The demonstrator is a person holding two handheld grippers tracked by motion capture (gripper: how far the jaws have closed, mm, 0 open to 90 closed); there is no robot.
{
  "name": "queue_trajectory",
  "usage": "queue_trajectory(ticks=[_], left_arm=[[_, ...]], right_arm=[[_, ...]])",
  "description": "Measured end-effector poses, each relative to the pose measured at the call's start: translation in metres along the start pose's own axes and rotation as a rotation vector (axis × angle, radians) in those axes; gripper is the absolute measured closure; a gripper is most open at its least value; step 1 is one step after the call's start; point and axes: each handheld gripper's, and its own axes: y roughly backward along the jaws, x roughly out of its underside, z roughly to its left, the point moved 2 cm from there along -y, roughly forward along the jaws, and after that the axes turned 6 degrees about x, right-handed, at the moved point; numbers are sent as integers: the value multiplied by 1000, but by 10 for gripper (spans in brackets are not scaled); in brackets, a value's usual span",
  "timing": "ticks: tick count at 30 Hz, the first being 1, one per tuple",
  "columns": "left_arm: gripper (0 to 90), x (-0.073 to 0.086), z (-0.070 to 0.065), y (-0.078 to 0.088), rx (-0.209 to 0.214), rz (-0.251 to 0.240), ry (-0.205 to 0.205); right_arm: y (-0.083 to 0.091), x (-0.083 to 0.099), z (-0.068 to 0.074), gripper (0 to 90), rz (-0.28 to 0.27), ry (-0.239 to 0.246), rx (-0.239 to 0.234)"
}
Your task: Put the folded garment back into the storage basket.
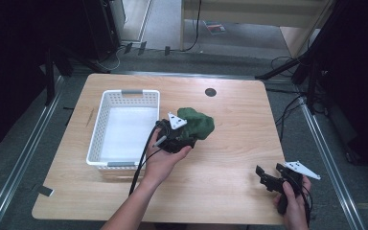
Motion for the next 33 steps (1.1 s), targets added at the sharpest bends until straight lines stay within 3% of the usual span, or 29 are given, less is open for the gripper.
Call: queue_trajectory(ticks=[4,12,18,33], left_arm=[[423,-2,11,10,-3,-32,20],[422,-2,29,24,-34,-48,37],[422,3,52,36,-64,-67,76],[421,13,106,68,-163,-88,114]], right_arm=[[0,0,0,131,-1,1,1],[0,0,0,130,0,1,1],[0,0,0,131,-1,1,2],[0,0,0,131,1,0,4]])
